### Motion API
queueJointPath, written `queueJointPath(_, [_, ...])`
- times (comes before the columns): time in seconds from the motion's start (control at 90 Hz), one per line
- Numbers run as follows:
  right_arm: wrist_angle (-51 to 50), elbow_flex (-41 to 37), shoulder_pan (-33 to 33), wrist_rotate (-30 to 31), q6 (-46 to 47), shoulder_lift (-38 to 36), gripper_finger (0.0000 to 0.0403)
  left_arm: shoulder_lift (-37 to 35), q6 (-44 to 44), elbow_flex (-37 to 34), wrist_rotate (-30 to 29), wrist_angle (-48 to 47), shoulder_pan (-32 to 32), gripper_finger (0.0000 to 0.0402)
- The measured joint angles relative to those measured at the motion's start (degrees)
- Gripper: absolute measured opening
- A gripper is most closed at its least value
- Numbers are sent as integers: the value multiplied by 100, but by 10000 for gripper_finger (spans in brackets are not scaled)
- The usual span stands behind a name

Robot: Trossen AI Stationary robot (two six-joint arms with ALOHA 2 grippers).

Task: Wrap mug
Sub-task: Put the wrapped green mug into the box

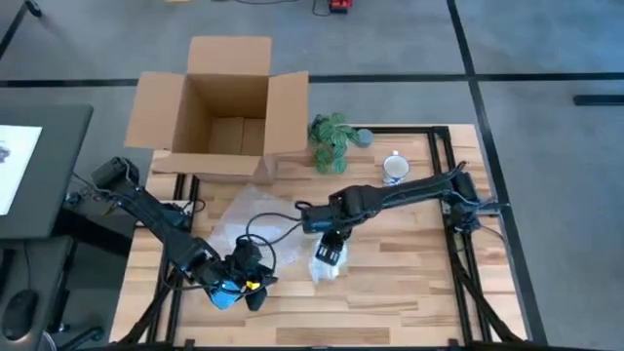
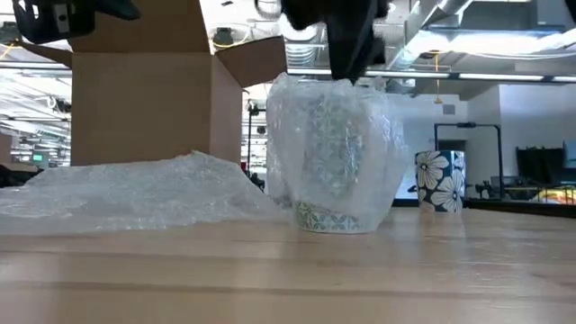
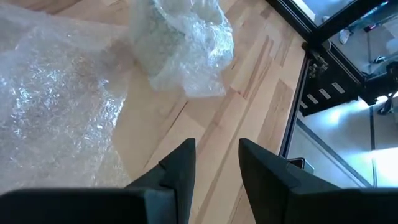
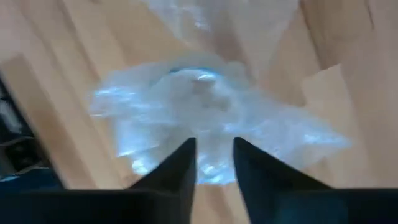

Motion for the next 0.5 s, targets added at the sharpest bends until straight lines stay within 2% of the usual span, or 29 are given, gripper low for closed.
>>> queueJointPath(0.144, [244, -423, -69, -1, -667, 78, 231, 0, 4, -2, 4, -21, 0, 104])
queueJointPath(0.233, [621, -761, -36, -56, -794, 70, 263, 0, -23, 0, 2, -19, 0, 104])
queueJointPath(0.344, [1058, -1131, -2, -154, -803, 53, 264, 0, -41, 0, 4, -20, 0, 104])
queueJointPath(0.5, [1678, -1579, 89, -157, -740, 22, 230, 0, -36, -2, 2, -30, 0, 104])
